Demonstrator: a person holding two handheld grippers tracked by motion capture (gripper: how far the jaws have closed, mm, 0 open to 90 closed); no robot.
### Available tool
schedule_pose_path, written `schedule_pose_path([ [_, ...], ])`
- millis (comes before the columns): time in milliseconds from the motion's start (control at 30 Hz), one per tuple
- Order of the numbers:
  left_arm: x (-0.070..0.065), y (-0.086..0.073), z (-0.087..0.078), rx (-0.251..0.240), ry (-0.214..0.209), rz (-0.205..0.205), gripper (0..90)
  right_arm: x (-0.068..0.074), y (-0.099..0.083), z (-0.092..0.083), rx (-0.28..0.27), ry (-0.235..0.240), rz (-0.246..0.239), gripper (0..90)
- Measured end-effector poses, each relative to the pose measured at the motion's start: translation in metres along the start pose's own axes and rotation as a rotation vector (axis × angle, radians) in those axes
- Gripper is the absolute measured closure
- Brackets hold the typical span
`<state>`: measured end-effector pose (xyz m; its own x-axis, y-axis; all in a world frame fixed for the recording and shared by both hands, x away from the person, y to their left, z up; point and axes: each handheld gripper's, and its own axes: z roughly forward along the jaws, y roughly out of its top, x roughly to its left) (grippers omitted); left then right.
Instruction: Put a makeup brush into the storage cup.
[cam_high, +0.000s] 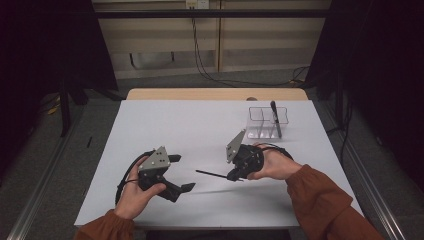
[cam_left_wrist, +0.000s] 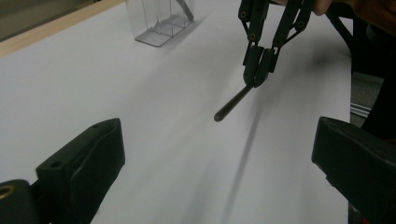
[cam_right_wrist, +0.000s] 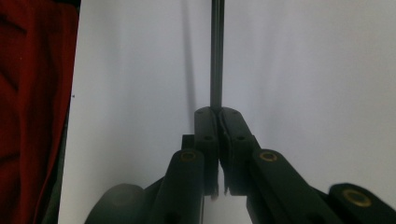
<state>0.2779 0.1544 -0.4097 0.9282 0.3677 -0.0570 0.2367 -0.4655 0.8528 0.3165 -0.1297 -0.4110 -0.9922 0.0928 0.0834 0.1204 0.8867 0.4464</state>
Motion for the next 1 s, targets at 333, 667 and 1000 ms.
schedule_pose_path([
  [333,-0.003,0.004,0.013,0.085,-0.061,0.031,2.7,-0.003,0.008,0.0,0.073,-0.01,-0.029,86.5],
  [667,-0.001,0.01,0.022,0.178,-0.087,0.037,3.2,0.001,0.012,0.003,0.146,-0.007,-0.069,86.5],
  [1000,0.002,0.013,0.026,0.263,-0.096,0.035,3.5,0.005,0.019,0.007,0.203,-0.014,-0.096,86.5],
])
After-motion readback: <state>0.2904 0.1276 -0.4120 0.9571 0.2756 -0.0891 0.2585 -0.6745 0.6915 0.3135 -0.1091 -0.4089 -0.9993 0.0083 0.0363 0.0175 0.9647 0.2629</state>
